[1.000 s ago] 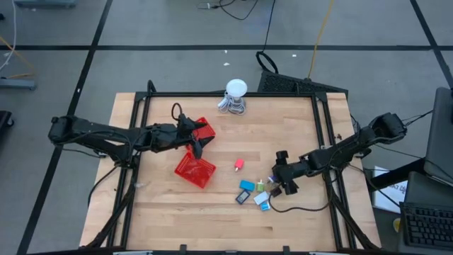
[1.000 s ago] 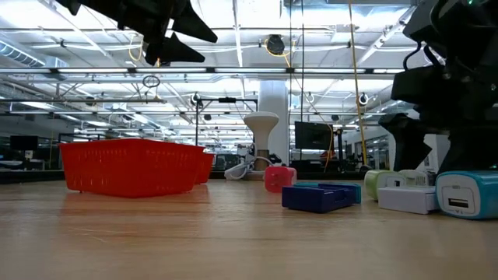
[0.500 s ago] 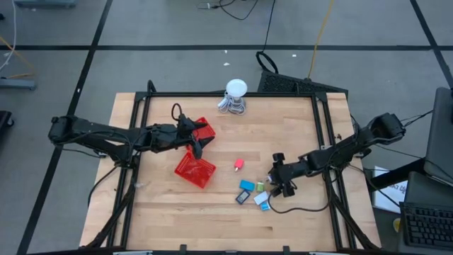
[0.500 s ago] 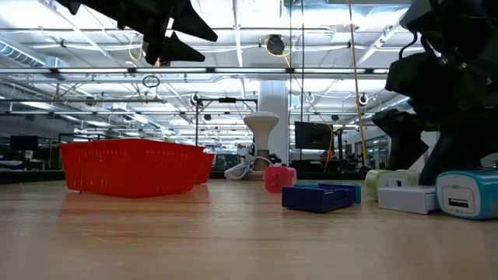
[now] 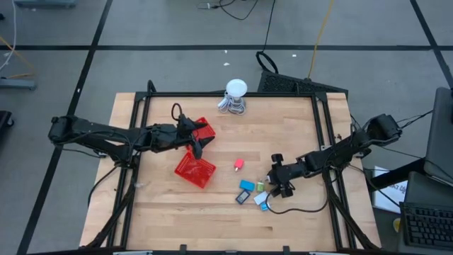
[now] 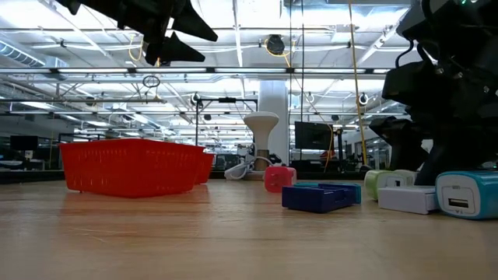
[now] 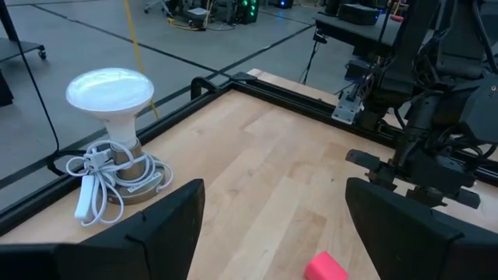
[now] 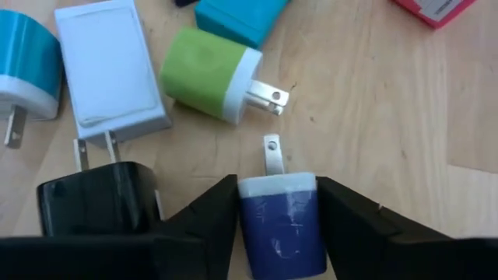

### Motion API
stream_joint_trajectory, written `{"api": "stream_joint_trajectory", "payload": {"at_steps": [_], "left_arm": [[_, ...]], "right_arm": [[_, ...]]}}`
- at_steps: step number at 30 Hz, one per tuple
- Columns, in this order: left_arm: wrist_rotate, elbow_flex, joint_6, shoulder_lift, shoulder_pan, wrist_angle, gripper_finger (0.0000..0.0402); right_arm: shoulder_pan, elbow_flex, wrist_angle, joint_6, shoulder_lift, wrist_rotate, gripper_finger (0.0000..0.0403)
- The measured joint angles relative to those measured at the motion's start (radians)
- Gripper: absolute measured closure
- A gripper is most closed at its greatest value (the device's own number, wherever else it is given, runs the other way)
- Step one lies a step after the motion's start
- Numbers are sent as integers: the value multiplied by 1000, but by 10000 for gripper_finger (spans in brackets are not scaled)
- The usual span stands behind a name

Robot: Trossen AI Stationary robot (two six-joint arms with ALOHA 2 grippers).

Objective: Pick & Place Office items
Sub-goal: Put the dark blue charger adapter into the top red basket

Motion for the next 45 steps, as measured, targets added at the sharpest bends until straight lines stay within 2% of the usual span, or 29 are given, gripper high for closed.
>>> {"api": "stream_joint_trajectory", "payload": {"at_steps": [5, 11, 19, 23, 35, 45], "left_arm": [[0, 0, 0, 0, 0, 0, 89], [0, 0, 1, 0, 0, 0, 81], [0, 0, 1, 0, 0, 0, 91], [0, 0, 1, 0, 0, 0, 93], [0, 0, 1, 0, 0, 0, 82], [0, 0, -14, 0, 0, 0, 96]], "right_arm": [[0, 0, 0, 0, 0, 0, 270], [0, 0, -1, 0, 0, 0, 256], [-9, 0, -1, 0, 0, 6, 261], [-21, -2, -3, -1, 0, 60, 247], [-102, -2, 9, -4, 0, 86, 255], [-183, -2, 148, -3, 0, 87, 240]]}}
